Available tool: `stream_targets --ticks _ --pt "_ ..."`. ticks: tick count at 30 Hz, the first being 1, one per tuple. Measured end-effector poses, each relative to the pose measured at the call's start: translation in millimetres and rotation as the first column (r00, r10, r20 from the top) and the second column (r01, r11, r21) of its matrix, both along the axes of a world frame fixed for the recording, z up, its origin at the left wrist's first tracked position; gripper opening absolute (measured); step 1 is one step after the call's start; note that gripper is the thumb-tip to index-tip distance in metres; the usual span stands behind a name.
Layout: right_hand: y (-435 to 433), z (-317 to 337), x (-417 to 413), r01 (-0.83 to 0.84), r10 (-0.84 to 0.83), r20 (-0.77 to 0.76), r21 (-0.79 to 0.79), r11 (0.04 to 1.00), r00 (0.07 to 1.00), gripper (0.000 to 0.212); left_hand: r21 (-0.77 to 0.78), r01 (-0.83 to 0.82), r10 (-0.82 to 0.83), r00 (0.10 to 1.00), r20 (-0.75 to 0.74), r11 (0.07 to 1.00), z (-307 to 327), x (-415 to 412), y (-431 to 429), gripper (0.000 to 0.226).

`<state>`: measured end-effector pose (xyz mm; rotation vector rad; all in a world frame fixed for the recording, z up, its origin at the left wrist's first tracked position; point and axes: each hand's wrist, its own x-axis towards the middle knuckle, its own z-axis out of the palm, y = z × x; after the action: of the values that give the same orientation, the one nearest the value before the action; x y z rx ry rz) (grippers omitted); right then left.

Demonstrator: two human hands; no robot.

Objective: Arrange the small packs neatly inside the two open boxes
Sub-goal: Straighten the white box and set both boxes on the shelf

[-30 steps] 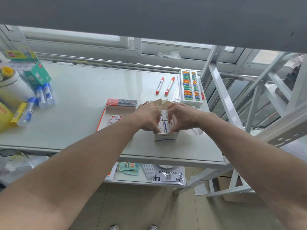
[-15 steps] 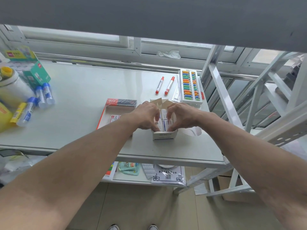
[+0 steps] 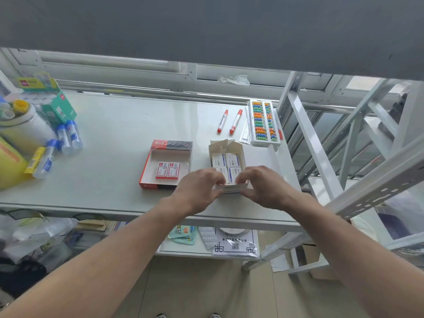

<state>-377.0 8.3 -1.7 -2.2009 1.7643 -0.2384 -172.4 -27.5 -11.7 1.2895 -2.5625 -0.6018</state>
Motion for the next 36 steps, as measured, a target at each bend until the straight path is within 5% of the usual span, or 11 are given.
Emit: stream_targets --ticks 8,11,14,19,36 --pt "7.2 -15.1 14.0 0.129 -0.128 0.021 -0.112 0.985 0.992 0.016 -0.082 -0.013 -0.001 0.986 -0.166 0.997 -8.5 13.5 2.3 0.017" --pt "12.8 -14.9 16.8 0.150 -0.147 0.030 -0.132 0.980 0.989 0.016 -0.140 -0.174 0.131 0.952 -0.276 0.975 -11.9 55.6 1.3 0.019" --pt "16.8 -15.3 22.2 0.181 -0.179 0.031 -0.146 0.972 0.983 0.017 -0.159 -0.305 0.278 0.945 -0.172 0.939 -16.1 111.6 -5.4 0.022" --pt "18.6 -17.6 36.7 0.252 -0.251 0.027 -0.163 0.954 0.968 0.015 -0.149 -0.225 0.249 0.953 0.172 0.963 -26.1 151.3 -11.4 0.029" --pt "24.8 -22.7 48.6 0.344 -0.338 0.067 -0.253 0.904 0.939 0.014 -0.176 -0.208 0.216 0.976 0.031 0.962 -37.7 150.5 -18.2 0.010"
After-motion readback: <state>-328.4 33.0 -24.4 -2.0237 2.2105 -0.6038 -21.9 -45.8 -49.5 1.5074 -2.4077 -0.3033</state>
